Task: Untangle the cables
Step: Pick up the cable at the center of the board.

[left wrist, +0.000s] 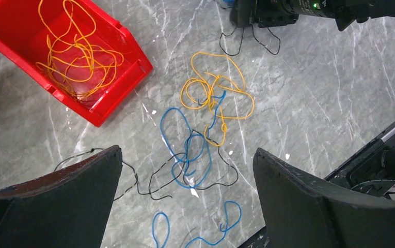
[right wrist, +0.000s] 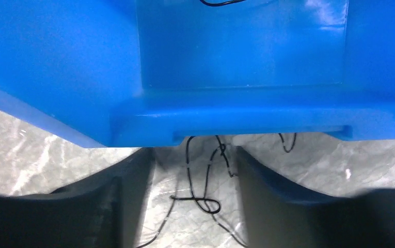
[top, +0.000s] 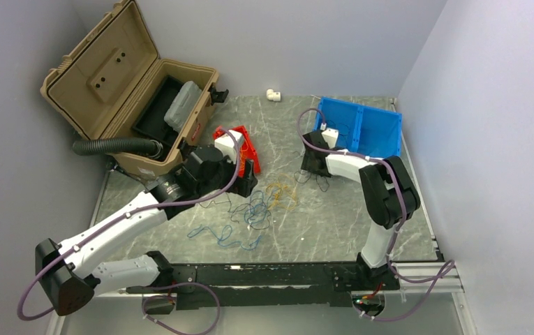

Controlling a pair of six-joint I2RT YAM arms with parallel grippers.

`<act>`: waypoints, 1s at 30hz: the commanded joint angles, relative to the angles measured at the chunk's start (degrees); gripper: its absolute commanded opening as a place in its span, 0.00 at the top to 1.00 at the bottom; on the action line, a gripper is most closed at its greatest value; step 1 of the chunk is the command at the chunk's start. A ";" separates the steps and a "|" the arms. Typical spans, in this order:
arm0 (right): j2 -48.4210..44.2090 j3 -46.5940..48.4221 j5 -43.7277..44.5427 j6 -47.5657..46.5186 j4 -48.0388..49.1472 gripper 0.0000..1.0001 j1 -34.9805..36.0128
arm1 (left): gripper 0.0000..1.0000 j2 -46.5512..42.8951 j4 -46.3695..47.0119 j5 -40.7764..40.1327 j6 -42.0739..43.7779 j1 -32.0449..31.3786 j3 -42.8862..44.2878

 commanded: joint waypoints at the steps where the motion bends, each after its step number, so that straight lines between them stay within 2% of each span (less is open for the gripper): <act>1: 1.53 1.15 0.35 0.60 -0.87 0.59 1.59 | 0.01 -2.56 -0.54 -1.96 1.32 -0.27 -0.76; 3: 0.20 0.88 0.50 0.85 -1.06 0.82 2.04 | 0.01 -2.85 -1.07 -2.27 1.52 -0.27 -0.76; 5: -1.77 0.35 -0.10 0.88 -1.05 0.98 2.34 | 0.01 -3.08 -1.45 -2.66 1.65 -0.22 -0.87; 6: -3.03 -0.14 -0.42 0.72 -0.72 1.00 2.44 | 0.01 -3.26 -1.58 -2.70 1.67 -0.27 -1.02; 15: -20.80 -4.25 -8.61 -2.30 -0.80 1.00 3.94 | 0.00 -6.69 -4.63 -2.91 2.34 -0.27 -0.74; 22: -33.65 -1.16 -6.25 -6.01 -6.50 1.00 3.63 | 0.01 -9.73 -9.53 -6.51 6.89 -0.27 1.70; 25: -36.46 1.61 -6.42 -6.33 -8.13 1.00 2.09 | 0.01 -10.77 -11.65 -9.80 9.65 -0.28 3.15; 30: -35.74 6.76 -13.80 -6.40 -9.31 1.00 -4.02 | 0.01 -12.30 -13.34 -14.94 14.24 -0.25 3.27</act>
